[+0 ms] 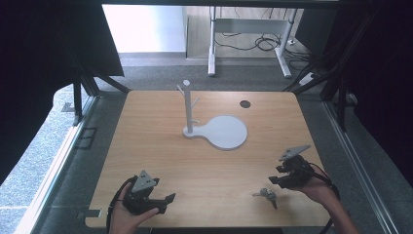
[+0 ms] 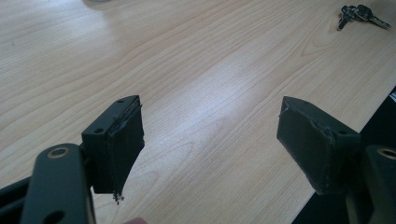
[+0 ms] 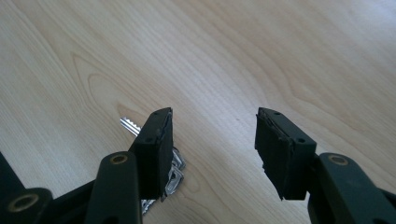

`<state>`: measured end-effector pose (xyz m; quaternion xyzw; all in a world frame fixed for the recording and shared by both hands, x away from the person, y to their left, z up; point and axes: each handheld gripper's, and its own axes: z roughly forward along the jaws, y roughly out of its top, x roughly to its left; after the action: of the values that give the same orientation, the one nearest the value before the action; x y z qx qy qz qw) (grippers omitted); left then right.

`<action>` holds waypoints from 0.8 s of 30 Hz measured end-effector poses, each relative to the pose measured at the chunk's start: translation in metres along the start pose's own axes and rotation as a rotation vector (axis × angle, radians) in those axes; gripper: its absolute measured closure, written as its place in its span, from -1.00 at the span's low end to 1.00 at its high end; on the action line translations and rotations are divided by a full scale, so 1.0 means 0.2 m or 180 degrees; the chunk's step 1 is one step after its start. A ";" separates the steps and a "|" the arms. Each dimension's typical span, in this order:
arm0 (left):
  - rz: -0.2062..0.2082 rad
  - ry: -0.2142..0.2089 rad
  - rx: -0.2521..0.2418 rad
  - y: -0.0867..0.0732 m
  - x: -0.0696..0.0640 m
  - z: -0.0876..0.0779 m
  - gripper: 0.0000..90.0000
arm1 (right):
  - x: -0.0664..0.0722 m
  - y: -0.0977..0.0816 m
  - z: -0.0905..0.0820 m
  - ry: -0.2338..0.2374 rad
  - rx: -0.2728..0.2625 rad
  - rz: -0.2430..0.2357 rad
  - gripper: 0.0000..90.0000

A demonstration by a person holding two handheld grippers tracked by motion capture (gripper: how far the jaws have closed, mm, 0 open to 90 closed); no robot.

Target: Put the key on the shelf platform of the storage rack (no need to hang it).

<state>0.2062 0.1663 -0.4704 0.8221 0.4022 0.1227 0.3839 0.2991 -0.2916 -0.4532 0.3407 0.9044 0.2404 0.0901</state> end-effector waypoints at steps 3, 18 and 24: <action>0.0012 -0.0003 0.0016 0.00 0.00 0.00 -0.48 | 0.01 0.02 0.03 0.0044 0.0082 -0.0049 0.05; 0.0002 -0.0001 -0.0010 0.00 0.01 -0.01 -0.48 | 0.13 0.02 0.23 0.0281 0.0583 -0.0340 0.02; 0.0007 0.0001 -0.0018 0.00 0.01 -0.01 -0.48 | 0.15 0.02 0.27 0.0280 0.0708 -0.0429 0.02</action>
<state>0.2055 0.1685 -0.4690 0.8214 0.4009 0.1244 0.3860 0.2954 -0.2490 -0.4979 0.2761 0.9494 0.1468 0.0279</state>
